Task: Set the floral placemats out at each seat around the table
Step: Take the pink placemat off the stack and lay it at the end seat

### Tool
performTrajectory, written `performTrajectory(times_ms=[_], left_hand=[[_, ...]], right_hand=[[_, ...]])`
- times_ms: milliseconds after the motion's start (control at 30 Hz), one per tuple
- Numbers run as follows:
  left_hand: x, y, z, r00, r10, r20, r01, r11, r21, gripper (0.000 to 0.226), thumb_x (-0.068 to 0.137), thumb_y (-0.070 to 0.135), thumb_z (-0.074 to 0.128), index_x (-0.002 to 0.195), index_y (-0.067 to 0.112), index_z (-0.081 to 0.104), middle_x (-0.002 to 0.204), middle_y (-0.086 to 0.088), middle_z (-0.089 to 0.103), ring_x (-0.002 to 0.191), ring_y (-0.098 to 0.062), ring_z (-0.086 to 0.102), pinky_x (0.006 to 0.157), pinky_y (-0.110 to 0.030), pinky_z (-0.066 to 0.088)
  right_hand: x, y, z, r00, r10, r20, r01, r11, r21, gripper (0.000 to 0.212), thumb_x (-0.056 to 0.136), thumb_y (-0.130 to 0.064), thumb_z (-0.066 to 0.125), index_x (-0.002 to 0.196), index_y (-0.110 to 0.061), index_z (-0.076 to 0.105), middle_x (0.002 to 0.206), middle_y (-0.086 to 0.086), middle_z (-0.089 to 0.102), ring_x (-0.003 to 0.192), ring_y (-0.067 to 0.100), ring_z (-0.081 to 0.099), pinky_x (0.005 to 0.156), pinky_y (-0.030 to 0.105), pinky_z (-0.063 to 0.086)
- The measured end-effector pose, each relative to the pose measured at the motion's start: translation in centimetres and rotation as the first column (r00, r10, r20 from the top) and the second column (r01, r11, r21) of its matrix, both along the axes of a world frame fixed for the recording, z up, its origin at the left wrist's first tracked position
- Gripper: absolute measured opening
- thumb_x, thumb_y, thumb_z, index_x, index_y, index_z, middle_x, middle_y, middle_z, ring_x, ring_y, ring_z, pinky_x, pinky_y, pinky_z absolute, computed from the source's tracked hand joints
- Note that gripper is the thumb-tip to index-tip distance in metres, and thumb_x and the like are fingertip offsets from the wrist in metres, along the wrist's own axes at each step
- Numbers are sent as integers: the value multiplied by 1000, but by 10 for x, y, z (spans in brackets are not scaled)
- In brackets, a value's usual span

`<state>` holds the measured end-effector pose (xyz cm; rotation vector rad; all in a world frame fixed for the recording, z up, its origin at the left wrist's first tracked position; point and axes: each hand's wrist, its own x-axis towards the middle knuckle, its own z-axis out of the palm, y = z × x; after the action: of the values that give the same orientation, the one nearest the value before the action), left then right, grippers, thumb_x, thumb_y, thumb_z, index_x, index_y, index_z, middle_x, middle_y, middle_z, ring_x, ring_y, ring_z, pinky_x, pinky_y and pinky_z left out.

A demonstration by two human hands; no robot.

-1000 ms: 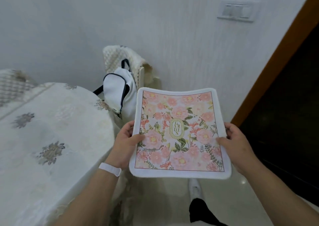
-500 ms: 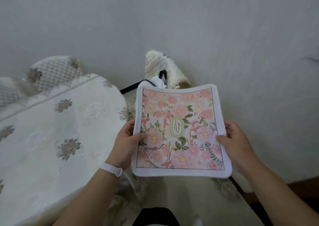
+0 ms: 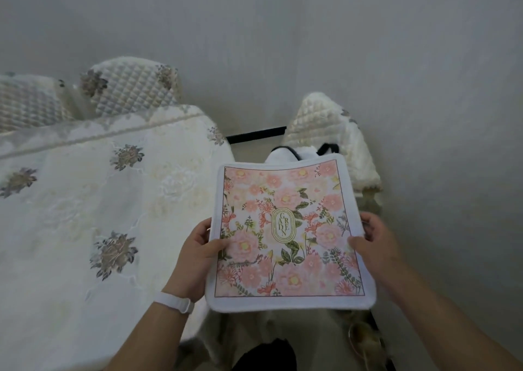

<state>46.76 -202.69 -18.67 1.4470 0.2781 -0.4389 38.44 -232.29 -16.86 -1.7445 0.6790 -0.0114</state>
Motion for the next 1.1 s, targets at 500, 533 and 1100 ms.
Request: performTrajectory(times_ms=[500,533,1100], left_hand=[[144,69,22,945,272,180,-281,959,25,38,86,-9,60,117,12,62,100,-9,72,86,-28,71,65,-36,60],[142,75,21,935,308,173,-317,948,24,38,85,-9,60,117,12,62,101,-10,72,88,-30,71,67,-39,60],[109,72,-33,573,819,-28,-814,573,97,46,86,-16,53,121,12,57,115,-17,68,103,-37,66,85,-56,54]], right_hand=[[230,54,15,936,340,87,-342,940,8,39,92,7,51,117,-24,52,106,-4,69,92,15,69,75,39,58],[241,60,14,922,379,76,-380,925,-1,39,92,6,51,121,-21,52,107,-3,69,93,16,69,74,39,58],[428,154,-43,461,887,-30,-885,457,-88,41,87,6,51,116,-24,53,104,0,69,82,23,68,71,45,58]])
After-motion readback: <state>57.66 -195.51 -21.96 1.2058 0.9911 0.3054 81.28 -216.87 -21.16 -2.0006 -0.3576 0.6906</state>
